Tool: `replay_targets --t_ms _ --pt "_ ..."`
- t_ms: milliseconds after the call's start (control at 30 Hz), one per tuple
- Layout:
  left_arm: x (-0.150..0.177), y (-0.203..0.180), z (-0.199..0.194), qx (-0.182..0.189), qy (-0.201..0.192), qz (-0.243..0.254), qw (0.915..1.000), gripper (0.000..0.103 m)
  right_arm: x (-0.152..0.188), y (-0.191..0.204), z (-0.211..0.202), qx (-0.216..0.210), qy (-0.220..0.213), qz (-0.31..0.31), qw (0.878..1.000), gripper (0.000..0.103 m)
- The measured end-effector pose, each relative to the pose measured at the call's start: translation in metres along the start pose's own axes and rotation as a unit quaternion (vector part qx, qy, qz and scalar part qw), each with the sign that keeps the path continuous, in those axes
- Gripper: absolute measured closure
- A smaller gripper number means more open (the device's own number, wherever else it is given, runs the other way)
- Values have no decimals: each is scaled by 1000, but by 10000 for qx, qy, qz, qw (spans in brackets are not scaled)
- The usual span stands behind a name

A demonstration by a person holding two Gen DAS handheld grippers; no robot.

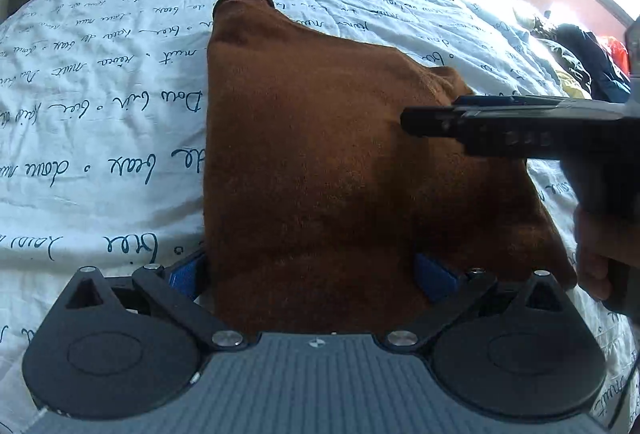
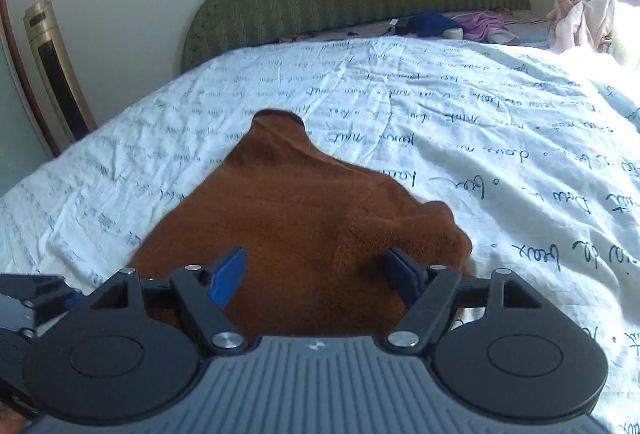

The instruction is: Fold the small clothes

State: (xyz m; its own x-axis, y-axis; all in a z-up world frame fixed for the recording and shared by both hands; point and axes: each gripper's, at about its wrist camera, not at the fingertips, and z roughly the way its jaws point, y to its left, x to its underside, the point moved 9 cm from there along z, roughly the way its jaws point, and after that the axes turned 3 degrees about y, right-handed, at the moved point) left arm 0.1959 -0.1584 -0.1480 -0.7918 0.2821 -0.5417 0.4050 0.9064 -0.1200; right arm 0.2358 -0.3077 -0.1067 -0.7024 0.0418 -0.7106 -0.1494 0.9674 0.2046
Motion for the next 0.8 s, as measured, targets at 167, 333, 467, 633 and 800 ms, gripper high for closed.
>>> replay_targets --t_ms 167,333,467,633,800 --pt "-5 2 -8 90 113 -25 9999 0 8 -29 5 129 101 399 9991 17" --pt "-36 30 -11 298 6 -308 9991 0 9 -44 -34 -166 -151 944 9953 10" --pt "-68 58 16 1052 385 -1043 9882 0 27 -76 -39 -742 -15 1989 9772 10" --pt "-86 60 42 2280 850 -1690 9551 0 36 -82 -25 -1611 -67 2753 9477 9" --pt "-79 55 46 2729 1142 -1954 9350 17 32 -43 -14 -1967 128 2409 9503 26"
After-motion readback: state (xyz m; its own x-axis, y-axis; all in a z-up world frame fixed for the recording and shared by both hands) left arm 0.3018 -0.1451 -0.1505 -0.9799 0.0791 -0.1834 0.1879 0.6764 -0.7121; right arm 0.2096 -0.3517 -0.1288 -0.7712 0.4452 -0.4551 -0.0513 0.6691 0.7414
